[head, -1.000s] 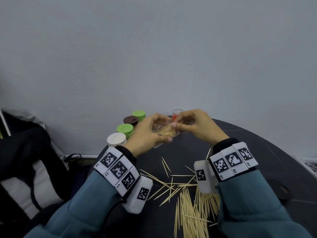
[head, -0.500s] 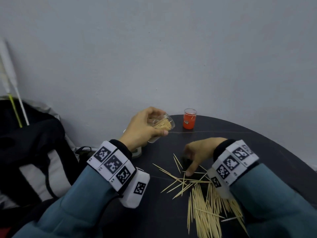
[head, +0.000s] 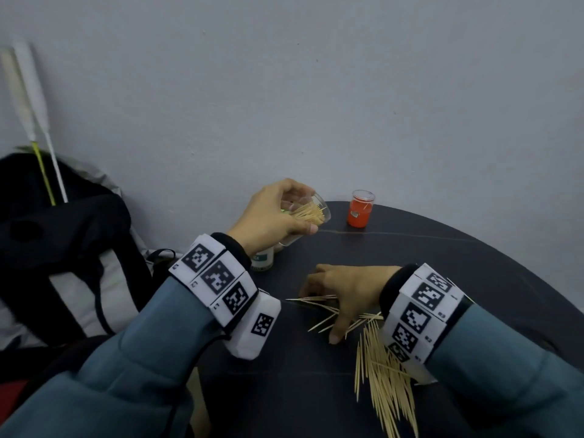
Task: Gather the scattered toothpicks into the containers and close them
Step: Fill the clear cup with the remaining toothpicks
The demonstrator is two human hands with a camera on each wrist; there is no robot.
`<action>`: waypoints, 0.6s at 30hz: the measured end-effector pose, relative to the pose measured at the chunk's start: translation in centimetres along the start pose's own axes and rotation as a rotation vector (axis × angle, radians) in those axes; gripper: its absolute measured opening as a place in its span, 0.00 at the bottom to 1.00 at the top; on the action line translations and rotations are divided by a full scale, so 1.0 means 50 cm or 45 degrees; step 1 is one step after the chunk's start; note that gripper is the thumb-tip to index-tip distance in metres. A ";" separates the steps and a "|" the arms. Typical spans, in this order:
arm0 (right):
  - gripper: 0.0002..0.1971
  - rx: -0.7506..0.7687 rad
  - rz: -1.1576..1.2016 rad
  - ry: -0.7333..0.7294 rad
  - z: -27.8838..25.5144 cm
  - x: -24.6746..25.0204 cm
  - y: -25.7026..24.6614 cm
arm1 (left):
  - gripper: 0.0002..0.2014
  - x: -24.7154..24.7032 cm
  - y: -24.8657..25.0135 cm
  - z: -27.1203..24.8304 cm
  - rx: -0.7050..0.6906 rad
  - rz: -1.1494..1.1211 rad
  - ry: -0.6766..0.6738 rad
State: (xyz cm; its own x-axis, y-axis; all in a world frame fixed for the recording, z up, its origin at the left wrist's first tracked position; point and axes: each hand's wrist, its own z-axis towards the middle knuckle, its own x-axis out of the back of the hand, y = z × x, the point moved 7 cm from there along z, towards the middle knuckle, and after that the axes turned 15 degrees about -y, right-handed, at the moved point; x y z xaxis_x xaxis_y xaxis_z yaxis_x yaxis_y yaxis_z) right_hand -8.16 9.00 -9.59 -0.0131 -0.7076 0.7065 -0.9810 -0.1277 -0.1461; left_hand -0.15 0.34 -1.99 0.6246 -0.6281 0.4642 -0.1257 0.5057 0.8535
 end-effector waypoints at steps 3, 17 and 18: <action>0.35 0.069 -0.033 0.043 -0.005 -0.009 -0.009 | 0.26 -0.005 0.002 0.000 0.003 -0.002 -0.010; 0.11 0.097 0.045 0.258 -0.027 -0.011 0.027 | 0.26 -0.022 0.001 0.013 0.006 0.000 -0.024; 0.10 0.076 0.037 0.259 -0.028 -0.011 0.031 | 0.26 -0.024 0.000 0.015 0.009 -0.003 -0.025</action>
State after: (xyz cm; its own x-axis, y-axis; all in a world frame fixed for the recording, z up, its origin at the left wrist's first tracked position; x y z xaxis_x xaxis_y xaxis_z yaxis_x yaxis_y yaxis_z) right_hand -9.96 10.17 -9.26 -0.0857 -0.5577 0.8256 -0.9664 -0.1550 -0.2050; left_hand -1.47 0.65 -2.37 0.6095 -0.6407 0.4670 -0.1298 0.5004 0.8560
